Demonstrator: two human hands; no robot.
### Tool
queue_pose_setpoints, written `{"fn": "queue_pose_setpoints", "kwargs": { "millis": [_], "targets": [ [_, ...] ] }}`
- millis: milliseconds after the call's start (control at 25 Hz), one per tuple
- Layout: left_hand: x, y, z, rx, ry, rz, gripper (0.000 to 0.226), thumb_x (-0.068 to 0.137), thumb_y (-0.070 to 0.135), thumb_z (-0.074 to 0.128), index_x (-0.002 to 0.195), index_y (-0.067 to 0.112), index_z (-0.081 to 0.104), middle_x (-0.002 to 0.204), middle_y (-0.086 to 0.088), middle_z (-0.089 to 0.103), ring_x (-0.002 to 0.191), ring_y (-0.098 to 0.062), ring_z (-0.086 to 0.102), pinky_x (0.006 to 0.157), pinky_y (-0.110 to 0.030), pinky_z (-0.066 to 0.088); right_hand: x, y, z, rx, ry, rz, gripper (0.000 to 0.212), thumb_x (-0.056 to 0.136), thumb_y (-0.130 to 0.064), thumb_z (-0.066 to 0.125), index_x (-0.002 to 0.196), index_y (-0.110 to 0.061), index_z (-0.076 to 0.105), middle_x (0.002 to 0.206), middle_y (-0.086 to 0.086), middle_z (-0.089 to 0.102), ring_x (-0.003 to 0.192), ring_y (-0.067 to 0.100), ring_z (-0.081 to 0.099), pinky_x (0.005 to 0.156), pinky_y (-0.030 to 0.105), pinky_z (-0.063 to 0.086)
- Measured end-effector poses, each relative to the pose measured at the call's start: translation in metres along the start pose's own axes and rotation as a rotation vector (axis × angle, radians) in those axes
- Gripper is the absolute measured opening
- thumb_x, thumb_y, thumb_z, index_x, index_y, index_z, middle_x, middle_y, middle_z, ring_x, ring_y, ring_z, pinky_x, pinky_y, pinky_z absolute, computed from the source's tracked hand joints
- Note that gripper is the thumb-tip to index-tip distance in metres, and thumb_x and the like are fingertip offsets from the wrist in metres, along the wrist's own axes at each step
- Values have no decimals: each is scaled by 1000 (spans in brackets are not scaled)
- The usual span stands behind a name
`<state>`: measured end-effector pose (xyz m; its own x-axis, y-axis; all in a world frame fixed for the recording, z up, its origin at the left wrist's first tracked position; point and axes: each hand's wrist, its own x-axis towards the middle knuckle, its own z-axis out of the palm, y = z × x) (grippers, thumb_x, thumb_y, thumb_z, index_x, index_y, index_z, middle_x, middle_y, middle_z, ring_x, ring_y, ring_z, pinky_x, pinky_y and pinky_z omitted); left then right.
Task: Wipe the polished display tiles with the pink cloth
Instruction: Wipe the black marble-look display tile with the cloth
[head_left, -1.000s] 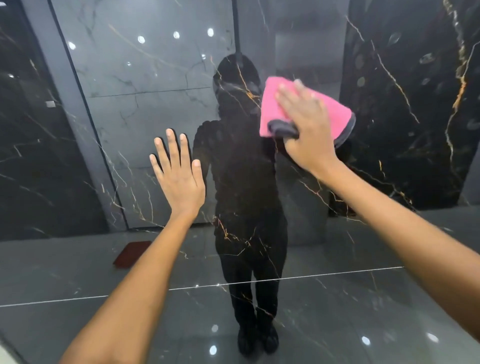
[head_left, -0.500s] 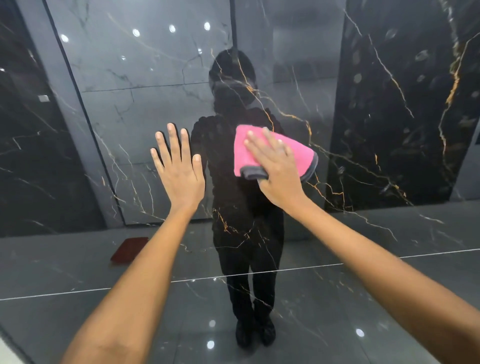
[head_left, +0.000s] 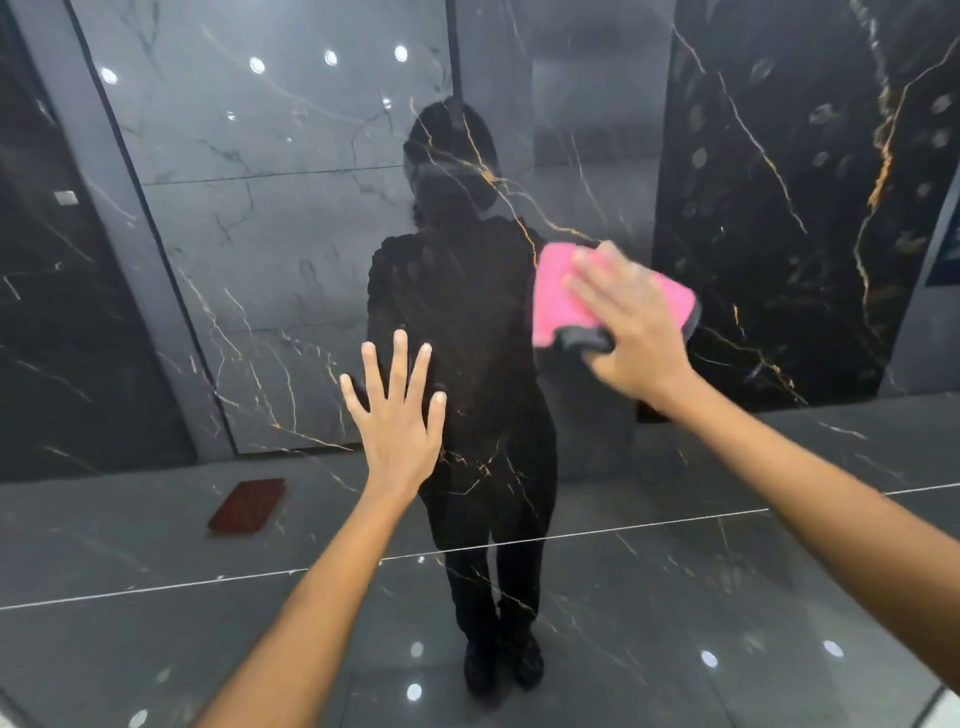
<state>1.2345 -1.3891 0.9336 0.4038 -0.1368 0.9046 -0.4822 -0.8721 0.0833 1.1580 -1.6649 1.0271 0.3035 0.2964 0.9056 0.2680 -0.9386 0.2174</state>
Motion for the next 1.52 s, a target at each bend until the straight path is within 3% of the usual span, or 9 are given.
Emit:
{"fn": "queue_pose_setpoints", "kwargs": {
  "millis": [120, 320, 400, 600, 840, 1160, 1360, 1400, 1520],
  "targets": [
    [1, -6, 15, 45, 49, 19, 60, 101, 42, 28, 156, 30, 8, 164, 2, -2, 150, -27, -11, 116, -57, -4, -13, 8, 5, 28, 91, 308, 73, 73, 1, 52, 144, -11, 41, 154, 1, 28, 145, 32, 18, 119, 40, 7],
    [-2, -10, 21, 22, 90, 32, 57, 104, 45, 18, 156, 32, 0, 164, 5, -6, 149, -31, -2, 117, -52, -10, -172, -43, 44, -147, -578, -467, 97, 59, -8, 68, 147, -20, 30, 161, -6, -2, 148, 14, -1, 120, 32, -4],
    [-3, -8, 24, 27, 115, 37, 56, 104, 45, 17, 156, 31, 0, 163, 6, -9, 148, -32, 1, 117, -51, -11, -141, -30, 37, -127, -468, -504, 84, 61, -11, 64, 142, -17, 41, 159, -2, 16, 149, 17, 4, 121, 37, 2],
    [-3, -9, 25, 36, 139, 48, 55, 104, 43, 19, 156, 28, 8, 163, 7, -9, 147, -32, 2, 117, -51, -10, -8, -37, 39, 124, 107, 136, 55, 79, -2, 66, 133, 0, 53, 142, 14, 48, 140, 29, 32, 117, 43, 22],
    [-4, -9, 25, 71, 95, 34, 54, 103, 41, 21, 154, 25, 18, 162, -1, 4, 147, -33, 3, 117, -53, -8, -134, -62, 60, 26, -550, -606, 80, 61, -2, 76, 136, -8, 51, 145, 7, 45, 136, 19, 39, 121, 30, 8],
    [10, -18, -16, -89, 141, -44, 42, 97, 30, 37, 138, 25, 38, 152, -3, 25, 143, -26, 19, 114, -49, 8, 102, -49, 22, 105, 255, 222, 61, 78, -1, 55, 138, 5, 45, 144, 25, 42, 137, 41, 33, 118, 39, 17],
    [43, -80, -47, -20, 149, -241, 52, 100, 29, 35, 151, 19, 30, 161, -7, 18, 149, -29, 12, 115, -51, 12, 13, -123, 64, -10, -467, -669, 84, 60, 1, 66, 141, -2, 44, 148, 15, 41, 139, 28, 36, 118, 36, 15],
    [42, -87, -48, 12, 110, -222, 54, 100, 30, 34, 152, 18, 27, 162, -7, 15, 149, -29, 10, 115, -53, 13, 13, -111, 59, -11, -466, -736, 82, 58, 3, 67, 138, -2, 48, 145, 14, 45, 136, 27, 41, 116, 34, 18],
    [37, -95, -45, 54, 51, -182, 57, 100, 29, 32, 155, 18, 20, 163, -8, 10, 150, -30, 6, 116, -54, 10, 83, -73, 28, -9, -89, -253, 74, 62, 9, 65, 134, -1, 53, 140, 19, 50, 130, 35, 47, 109, 42, 35]
  ]
}}
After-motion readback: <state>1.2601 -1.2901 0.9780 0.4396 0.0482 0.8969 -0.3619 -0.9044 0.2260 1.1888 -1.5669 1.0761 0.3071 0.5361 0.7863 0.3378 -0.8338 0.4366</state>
